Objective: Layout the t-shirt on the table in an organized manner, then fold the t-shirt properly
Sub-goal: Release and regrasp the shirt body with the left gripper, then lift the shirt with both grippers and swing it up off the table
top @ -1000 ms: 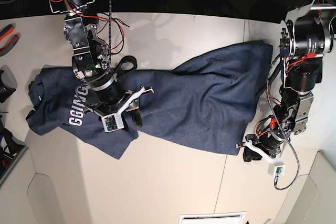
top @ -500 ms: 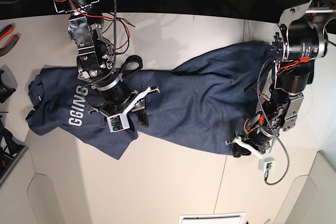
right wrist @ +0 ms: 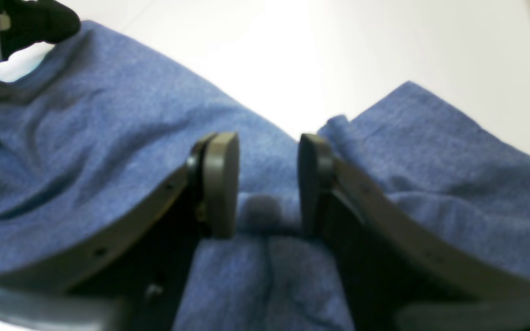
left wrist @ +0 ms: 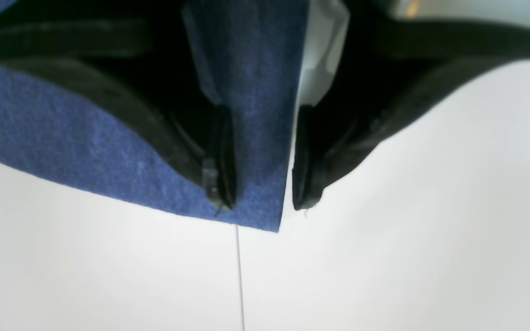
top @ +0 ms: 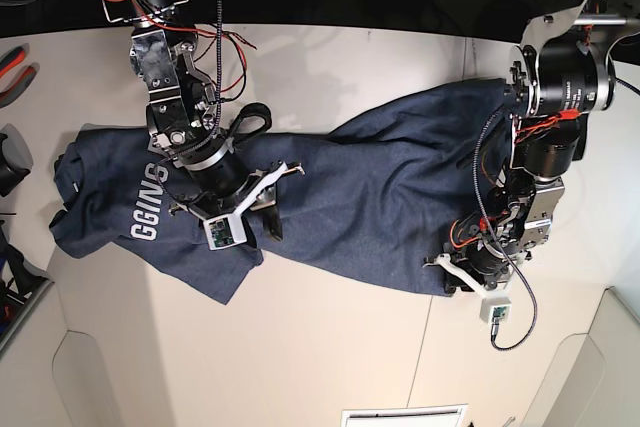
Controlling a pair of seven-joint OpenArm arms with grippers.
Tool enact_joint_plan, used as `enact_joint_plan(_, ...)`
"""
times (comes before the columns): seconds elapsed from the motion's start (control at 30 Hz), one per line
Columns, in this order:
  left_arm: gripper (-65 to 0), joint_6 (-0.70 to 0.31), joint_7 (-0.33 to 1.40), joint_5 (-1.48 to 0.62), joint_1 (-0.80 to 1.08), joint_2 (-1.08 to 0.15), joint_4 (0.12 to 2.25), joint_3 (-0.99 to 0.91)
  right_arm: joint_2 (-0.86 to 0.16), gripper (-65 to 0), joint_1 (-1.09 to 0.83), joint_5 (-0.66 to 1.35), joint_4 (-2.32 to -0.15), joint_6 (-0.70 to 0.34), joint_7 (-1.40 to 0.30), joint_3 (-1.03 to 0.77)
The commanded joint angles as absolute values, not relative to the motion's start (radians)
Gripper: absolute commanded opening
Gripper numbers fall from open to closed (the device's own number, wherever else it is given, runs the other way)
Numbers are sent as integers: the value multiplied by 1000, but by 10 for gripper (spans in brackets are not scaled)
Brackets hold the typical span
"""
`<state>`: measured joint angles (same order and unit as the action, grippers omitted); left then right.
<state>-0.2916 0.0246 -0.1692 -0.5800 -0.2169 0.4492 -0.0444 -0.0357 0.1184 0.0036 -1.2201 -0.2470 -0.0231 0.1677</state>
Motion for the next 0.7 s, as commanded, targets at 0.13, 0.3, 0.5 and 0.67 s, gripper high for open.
enact_joint_plan(0.13, -409, -336, -35, -219, -612, -232, 403, -45, -33, -436, 135, 8, -1240, -255, 6, 166)
enact_joint_plan(0.3, -409, -363, -42, -254, -612, -232, 391, -45, -33, -436, 135, 8, -1240, -255, 6, 166)
enact_joint_plan(0.5, -410, -363, -42, -254, -612, -226, 392, -45, -33, -436, 135, 8, -1240, -255, 6, 166)
enact_joint_plan(0.67, -442, -363, -50, -258, -612, -219, 392, -45, -33, -436, 135, 7, -1240, -255, 6, 166)
